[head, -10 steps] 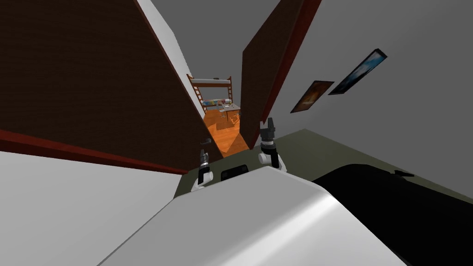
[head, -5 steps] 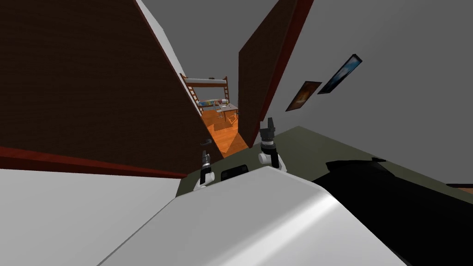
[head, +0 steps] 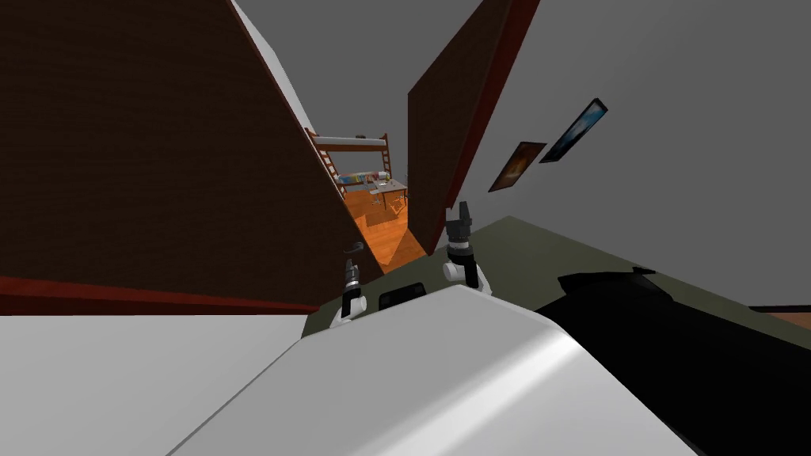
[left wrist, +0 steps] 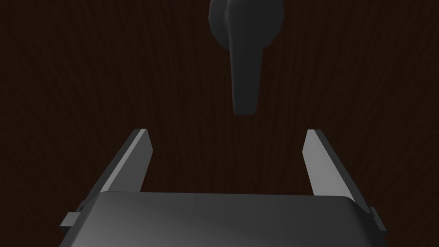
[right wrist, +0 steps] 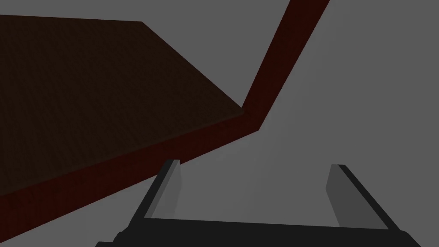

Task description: Push the door open

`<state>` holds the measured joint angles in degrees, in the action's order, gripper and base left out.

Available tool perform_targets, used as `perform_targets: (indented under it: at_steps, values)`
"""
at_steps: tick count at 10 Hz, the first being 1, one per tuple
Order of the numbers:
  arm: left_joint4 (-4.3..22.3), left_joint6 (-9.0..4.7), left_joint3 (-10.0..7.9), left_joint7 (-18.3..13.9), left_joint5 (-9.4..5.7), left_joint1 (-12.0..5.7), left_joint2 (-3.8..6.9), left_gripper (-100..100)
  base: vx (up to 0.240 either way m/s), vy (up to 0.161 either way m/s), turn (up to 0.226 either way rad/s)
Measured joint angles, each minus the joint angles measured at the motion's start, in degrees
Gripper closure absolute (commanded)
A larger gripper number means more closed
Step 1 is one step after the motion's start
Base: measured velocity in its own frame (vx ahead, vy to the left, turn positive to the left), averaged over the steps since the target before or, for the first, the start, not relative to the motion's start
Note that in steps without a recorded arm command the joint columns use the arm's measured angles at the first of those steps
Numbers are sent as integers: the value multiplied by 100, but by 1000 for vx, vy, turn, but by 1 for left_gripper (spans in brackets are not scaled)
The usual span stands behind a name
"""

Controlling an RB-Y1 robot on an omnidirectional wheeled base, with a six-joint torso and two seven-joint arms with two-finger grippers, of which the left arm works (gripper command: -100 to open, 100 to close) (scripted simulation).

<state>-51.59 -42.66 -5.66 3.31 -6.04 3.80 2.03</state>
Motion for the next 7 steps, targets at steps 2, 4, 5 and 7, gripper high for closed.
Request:
perform_targets:
  at_steps: [2, 4, 5, 7]
  values:
    - [27, -28, -18, 5, -9, 1, 29, -100, 199, 39, -27]
    - [52, -69, -34, 5, -18, 11, 12, -100, 203, 73, -26]
    - [50, -80, -40, 3, -22, 25, -11, -100, 193, 48, -26]
    - [90, -115, -51, 2, -28, 15, -57, 100, 35, 10, 0]
